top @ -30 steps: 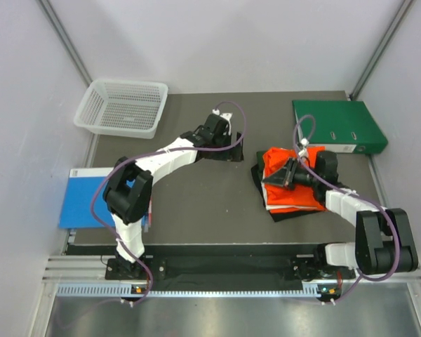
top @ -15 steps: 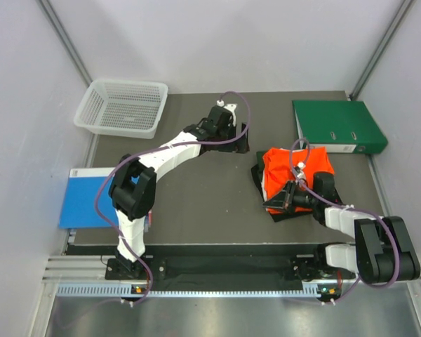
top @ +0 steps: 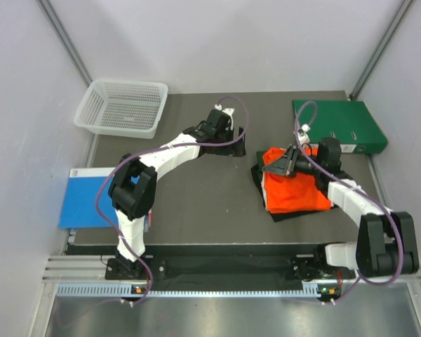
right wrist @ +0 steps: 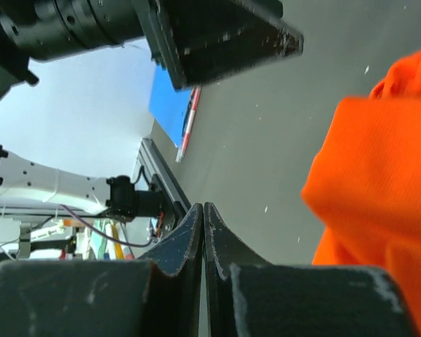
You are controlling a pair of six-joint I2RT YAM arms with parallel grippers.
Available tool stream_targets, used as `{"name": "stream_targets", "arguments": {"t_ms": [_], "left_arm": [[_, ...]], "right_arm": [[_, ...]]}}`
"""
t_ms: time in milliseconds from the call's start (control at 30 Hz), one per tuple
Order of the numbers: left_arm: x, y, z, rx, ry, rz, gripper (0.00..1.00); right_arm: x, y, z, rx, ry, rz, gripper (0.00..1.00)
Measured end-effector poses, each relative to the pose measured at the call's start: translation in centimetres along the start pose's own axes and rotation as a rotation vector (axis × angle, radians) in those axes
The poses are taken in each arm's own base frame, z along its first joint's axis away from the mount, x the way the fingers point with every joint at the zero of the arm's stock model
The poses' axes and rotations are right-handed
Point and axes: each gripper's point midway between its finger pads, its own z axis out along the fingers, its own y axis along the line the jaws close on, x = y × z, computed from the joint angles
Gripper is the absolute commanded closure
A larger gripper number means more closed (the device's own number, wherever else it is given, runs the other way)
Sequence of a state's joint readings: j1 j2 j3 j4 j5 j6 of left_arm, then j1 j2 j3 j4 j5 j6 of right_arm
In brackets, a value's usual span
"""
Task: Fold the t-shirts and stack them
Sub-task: Put the neatly folded tshirt into the corner of the board with the right arm
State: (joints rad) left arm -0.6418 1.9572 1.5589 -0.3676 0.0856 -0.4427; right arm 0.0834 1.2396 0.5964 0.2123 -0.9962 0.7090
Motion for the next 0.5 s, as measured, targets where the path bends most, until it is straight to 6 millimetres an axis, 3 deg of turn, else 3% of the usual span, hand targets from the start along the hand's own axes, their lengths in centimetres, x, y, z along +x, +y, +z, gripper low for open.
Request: {"name": "stream_targets", "arguments": {"t_ms": [133,367,500], "left_arm": [[0.7,0.4,0.2,-0.012,0.015,-0.002,0.01],[1.3,1.0,0.4,-0.027,0.026,-0.004,0.01],[1.8,1.6,0.5,-0.042,0.036,-0.007,0.01]], "right_arm": [[-1.3,-1.7,1.5,0.012,0.016,0.026,0.99],[-1.4,-7.1,4.5,0.038,0.066,0.154,0.99],[-2.4,-8.1,5.9,-0.005,0.054,0.19,1.0]]}}
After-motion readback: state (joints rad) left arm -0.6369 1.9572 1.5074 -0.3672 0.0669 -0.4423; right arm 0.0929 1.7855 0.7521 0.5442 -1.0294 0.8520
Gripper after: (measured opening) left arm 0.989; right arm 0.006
